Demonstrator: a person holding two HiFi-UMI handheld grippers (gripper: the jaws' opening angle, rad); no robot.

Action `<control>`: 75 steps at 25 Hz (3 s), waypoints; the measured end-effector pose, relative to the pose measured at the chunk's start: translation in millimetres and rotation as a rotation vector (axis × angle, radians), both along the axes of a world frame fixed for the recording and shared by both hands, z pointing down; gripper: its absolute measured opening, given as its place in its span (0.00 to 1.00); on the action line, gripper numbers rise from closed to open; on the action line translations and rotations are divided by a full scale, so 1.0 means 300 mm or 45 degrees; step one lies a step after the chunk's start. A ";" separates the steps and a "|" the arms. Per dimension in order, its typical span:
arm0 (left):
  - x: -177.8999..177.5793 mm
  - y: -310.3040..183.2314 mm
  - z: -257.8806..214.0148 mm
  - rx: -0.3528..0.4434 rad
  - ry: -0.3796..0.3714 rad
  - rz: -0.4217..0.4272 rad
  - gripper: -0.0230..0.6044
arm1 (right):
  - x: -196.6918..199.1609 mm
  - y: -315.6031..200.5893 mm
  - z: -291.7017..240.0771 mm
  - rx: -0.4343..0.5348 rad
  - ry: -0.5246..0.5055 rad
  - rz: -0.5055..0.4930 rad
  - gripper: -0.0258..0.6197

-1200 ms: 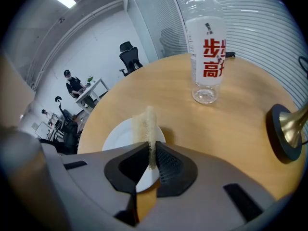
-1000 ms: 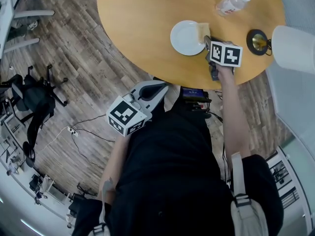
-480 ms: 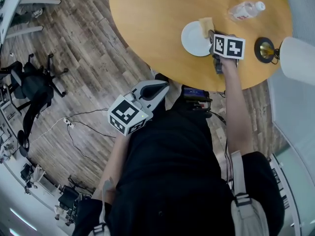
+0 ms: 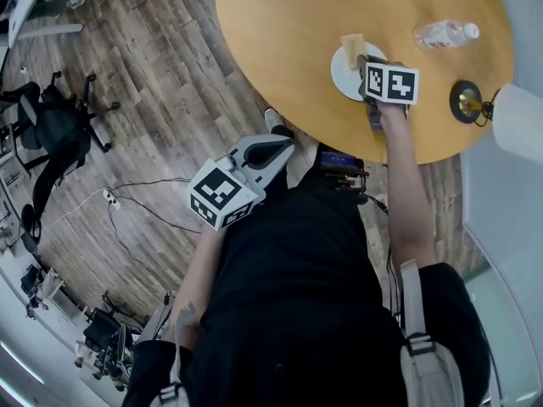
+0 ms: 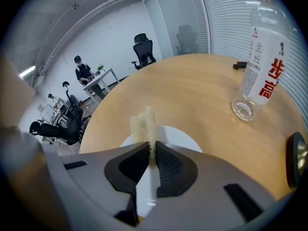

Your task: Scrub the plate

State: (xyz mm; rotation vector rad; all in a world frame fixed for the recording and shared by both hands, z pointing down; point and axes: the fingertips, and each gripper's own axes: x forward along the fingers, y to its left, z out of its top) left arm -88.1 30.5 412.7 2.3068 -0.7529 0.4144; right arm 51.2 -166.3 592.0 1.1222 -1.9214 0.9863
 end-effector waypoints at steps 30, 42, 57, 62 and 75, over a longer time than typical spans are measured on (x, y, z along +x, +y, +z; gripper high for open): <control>0.195 0.068 0.001 -0.001 0.031 0.129 0.05 | 0.187 0.220 0.008 -0.070 -0.037 -0.015 0.09; -0.021 0.054 0.004 -0.006 0.006 -0.076 0.05 | 0.049 0.036 0.021 -0.044 0.017 -0.116 0.09; 0.012 0.021 0.025 -0.021 0.037 -0.025 0.05 | -0.045 0.143 0.027 -0.094 -0.062 -0.121 0.09; 0.096 0.021 0.016 -0.016 0.035 0.026 0.05 | -0.006 0.232 0.029 -0.139 -0.112 -0.111 0.09; 0.353 0.035 0.005 -0.017 0.052 0.102 0.05 | 0.288 0.229 0.000 -0.146 -0.134 -0.067 0.09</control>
